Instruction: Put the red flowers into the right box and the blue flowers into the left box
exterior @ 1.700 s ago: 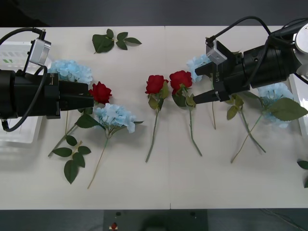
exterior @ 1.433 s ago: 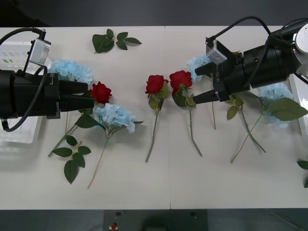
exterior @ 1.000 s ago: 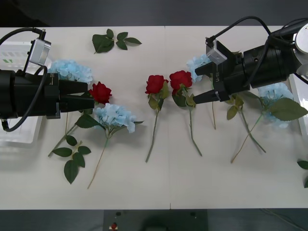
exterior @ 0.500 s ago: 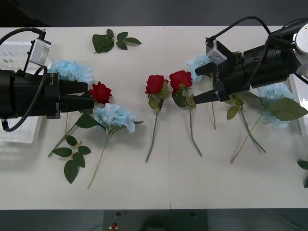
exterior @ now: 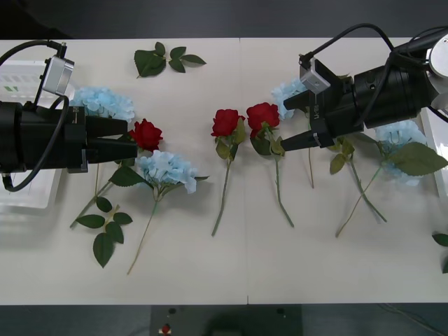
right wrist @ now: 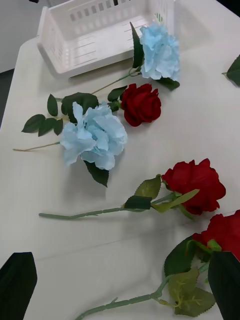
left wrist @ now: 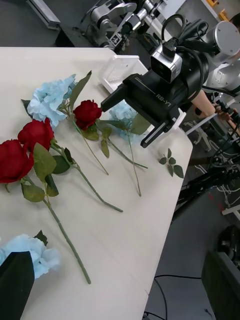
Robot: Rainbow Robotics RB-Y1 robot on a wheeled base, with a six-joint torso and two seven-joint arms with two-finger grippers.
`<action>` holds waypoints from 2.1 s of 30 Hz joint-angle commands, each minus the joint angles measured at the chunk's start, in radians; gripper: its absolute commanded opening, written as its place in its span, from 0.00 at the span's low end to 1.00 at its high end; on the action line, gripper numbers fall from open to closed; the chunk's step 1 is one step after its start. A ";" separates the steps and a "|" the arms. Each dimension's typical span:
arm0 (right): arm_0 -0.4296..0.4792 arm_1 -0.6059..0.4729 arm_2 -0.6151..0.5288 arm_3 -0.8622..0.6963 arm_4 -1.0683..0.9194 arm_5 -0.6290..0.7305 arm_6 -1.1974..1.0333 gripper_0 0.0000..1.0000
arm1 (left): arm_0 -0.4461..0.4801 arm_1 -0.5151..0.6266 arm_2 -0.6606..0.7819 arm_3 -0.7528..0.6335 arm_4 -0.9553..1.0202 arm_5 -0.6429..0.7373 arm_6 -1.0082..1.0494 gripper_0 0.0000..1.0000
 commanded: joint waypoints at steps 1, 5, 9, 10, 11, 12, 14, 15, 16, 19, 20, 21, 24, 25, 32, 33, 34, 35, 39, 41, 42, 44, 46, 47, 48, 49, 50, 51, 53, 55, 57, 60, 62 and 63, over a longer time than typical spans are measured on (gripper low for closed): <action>-0.029 -0.034 -0.018 -0.026 -0.002 0.000 -0.010 1.00 | -0.009 0.029 0.012 -0.007 0.009 -0.002 -0.014 0.97; -0.029 -0.034 -0.018 -0.026 -0.002 0.000 -0.010 1.00 | 0.043 -0.018 -0.031 0.016 0.015 -0.001 -0.014 0.97; 0.032 0.000 0.025 -0.009 0.003 0.001 -0.010 1.00 | 0.036 -0.006 -0.022 0.033 0.026 0.004 -0.009 0.97; 0.032 -0.005 0.025 -0.012 0.001 0.004 -0.010 1.00 | 0.029 0.011 -0.009 0.048 0.027 0.008 -0.006 0.97; 0.034 -0.005 0.023 -0.012 0.000 0.003 -0.010 1.00 | 0.025 0.017 -0.003 0.058 0.027 0.015 -0.005 0.97; 0.017 -0.014 0.016 -0.011 -0.011 0.004 -0.010 1.00 | 0.013 0.028 0.017 0.099 0.027 0.047 0.003 0.97; -0.004 -0.032 0.016 -0.009 -0.016 0.018 -0.010 1.00 | -0.017 0.031 0.030 0.177 0.027 0.102 0.011 0.97; -0.021 -0.043 0.016 -0.009 -0.016 0.035 -0.010 1.00 | -0.041 0.031 0.030 0.235 0.021 0.139 0.014 0.97; -0.040 -0.054 0.016 -0.009 -0.013 0.058 -0.010 1.00 | -0.063 0.031 0.030 0.286 0.006 0.173 0.015 0.97; -0.089 -0.083 0.014 -0.009 0.007 0.127 -0.010 1.00 | -0.132 0.018 0.030 0.427 -0.103 0.240 0.021 0.97; -0.110 -0.097 0.014 -0.009 0.021 0.162 -0.111 1.00 | -0.159 0.009 0.029 0.482 -0.162 0.262 0.026 0.97; -0.119 -0.101 0.016 -0.009 0.027 0.178 -0.192 1.00 | -0.170 0.003 0.030 0.504 -0.191 0.269 0.029 0.97; -0.164 -0.149 0.016 -0.009 0.044 0.271 -0.728 1.00 | -0.211 -0.045 0.029 0.591 -0.366 0.277 0.120 0.97; -0.170 -0.155 0.016 -0.011 0.047 0.285 -0.818 1.00 | -0.214 -0.054 0.029 0.596 -0.392 0.277 0.143 0.97; -0.179 -0.229 0.042 -0.017 0.151 0.369 -1.492 1.00 | -0.253 -0.140 0.029 0.617 -0.718 0.260 0.385 1.00; -0.179 -0.249 0.065 -0.018 0.174 0.362 -1.567 1.00 | -0.259 -0.152 0.029 0.617 -0.774 0.262 0.416 1.00; -0.179 -0.258 0.082 -0.017 0.190 0.353 -1.599 1.00 | -0.259 -0.160 0.030 0.616 -0.798 0.262 0.431 1.00; -0.179 -0.276 0.117 -0.017 0.213 0.331 -1.657 1.00 | -0.260 -0.178 0.030 0.616 -0.837 0.262 0.465 1.00; -0.179 -0.316 0.263 -0.018 0.286 0.195 -1.717 1.00 | -0.268 -0.236 0.030 0.613 -0.953 0.257 0.552 1.00; -0.179 -0.319 0.324 -0.015 0.323 0.116 -1.719 1.00 | -0.280 -0.256 0.029 0.611 -1.004 0.254 0.583 1.00; -0.179 -0.319 0.358 -0.012 0.348 0.073 -1.719 1.00 | -0.288 -0.267 0.029 0.611 -1.033 0.257 0.600 1.00; -0.179 -0.319 0.427 -0.011 0.383 -0.023 -1.719 1.00 | -0.302 -0.292 0.029 0.611 -1.097 0.251 0.638 1.00; -0.179 -0.319 0.468 -0.008 0.394 -0.086 -1.720 1.00 | -0.308 -0.310 0.029 0.611 -1.140 0.240 0.661 1.00; -0.179 -0.316 0.491 0.002 0.394 -0.120 -1.722 1.00 | -0.311 -0.324 0.030 0.611 -1.165 0.232 0.673 1.00; -0.179 -0.313 0.502 0.008 0.392 -0.143 -1.722 1.00 | -0.314 -0.333 0.029 0.611 -1.182 0.229 0.684 1.00; -0.179 -0.307 0.516 0.017 0.395 -0.161 -1.722 1.00 | -0.317 -0.342 0.030 0.611 -1.199 0.223 0.689 1.00; -0.179 -0.298 0.533 0.031 0.397 -0.186 -1.722 1.00 | -0.319 -0.353 0.030 0.611 -1.222 0.216 0.690 1.00; -0.179 -0.293 0.540 0.039 0.397 -0.197 -1.720 1.00 | -0.322 -0.358 0.029 0.613 -1.234 0.213 0.692 1.00; -0.179 -0.273 0.568 0.069 0.398 -0.240 -1.722 1.00 | -0.322 -0.368 0.030 0.613 -1.281 0.199 0.696 1.00; -0.179 -0.261 0.582 0.091 0.400 -0.260 -1.722 1.00 | -0.322 -0.373 0.030 0.613 -1.304 0.194 0.699 1.00; -0.179 -0.246 0.591 0.117 0.403 -0.270 -1.722 1.00 | -0.322 -0.385 0.029 0.613 -1.332 0.191 0.704 1.00; -0.179 -0.235 0.597 0.146 0.408 -0.272 -1.716 1.00 | -0.322 -0.404 0.029 0.613 -1.370 0.190 0.707 1.00; -0.179 -0.230 0.605 0.161 0.409 -0.270 -1.713 1.00 | -0.322 -0.420 0.029 0.613 -1.396 0.190 0.710 1.00; -0.179 -0.229 0.609 0.163 0.411 -0.270 -1.711 1.00 | -0.322 -0.423 0.030 0.613 -1.403 0.190 0.710 1.00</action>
